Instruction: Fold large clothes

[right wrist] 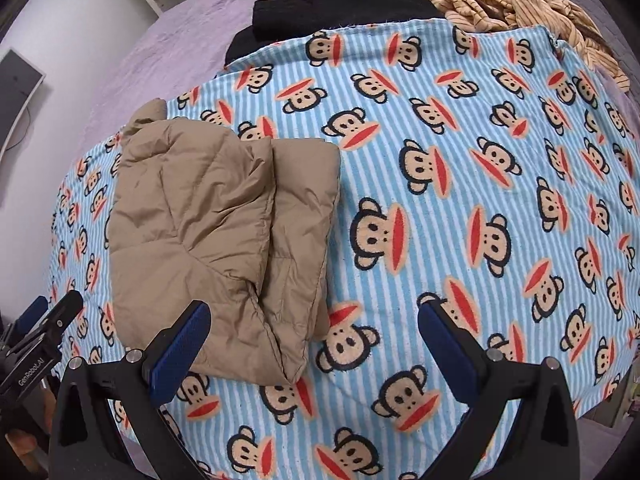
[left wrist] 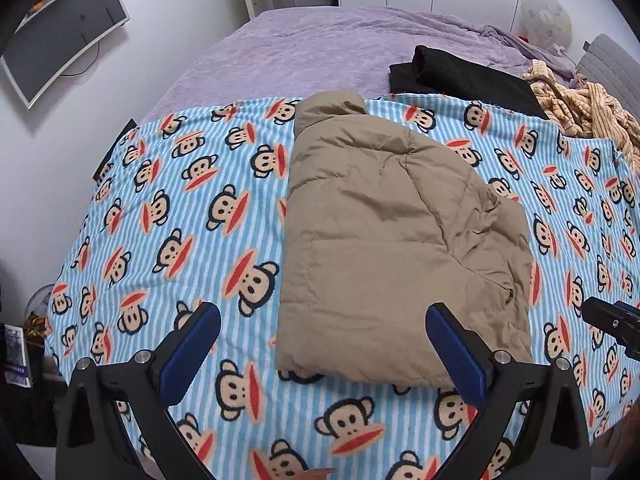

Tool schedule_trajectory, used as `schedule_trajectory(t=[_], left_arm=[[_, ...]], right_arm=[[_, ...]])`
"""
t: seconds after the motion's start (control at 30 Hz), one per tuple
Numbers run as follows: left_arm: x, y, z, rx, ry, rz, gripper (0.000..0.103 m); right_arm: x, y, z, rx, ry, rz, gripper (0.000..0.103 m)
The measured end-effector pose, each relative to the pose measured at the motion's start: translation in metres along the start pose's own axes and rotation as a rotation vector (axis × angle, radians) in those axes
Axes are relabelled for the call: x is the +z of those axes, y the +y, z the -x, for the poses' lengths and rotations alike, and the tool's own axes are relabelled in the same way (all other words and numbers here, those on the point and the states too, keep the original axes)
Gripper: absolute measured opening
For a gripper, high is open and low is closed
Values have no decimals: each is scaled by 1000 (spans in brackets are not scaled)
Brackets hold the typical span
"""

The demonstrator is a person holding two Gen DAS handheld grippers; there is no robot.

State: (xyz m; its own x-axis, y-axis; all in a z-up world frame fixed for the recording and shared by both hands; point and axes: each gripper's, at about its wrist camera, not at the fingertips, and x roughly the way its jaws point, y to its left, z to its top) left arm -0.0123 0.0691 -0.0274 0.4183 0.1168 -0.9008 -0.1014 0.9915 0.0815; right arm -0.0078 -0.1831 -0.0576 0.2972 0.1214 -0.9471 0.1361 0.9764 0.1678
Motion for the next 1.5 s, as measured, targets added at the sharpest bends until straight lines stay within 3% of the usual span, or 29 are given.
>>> schedule_trajectory(t=[0.27,0.73,1.1,1.5], left_arm=[[-34,-14,46,2,15,26,103],[-12,31,61,-20,-11,-102,103],[-4,56,71,-40,-43,-28,103],[-1,61,83,-35,-65,6,103]], right_arm=[[-24,-4,37,30,-31,123,103],[-45,55,71,-32,-161,54,103],[-39,88,89,-95,-217,95,103],[-36,95,96,-114,-233,129,103]])
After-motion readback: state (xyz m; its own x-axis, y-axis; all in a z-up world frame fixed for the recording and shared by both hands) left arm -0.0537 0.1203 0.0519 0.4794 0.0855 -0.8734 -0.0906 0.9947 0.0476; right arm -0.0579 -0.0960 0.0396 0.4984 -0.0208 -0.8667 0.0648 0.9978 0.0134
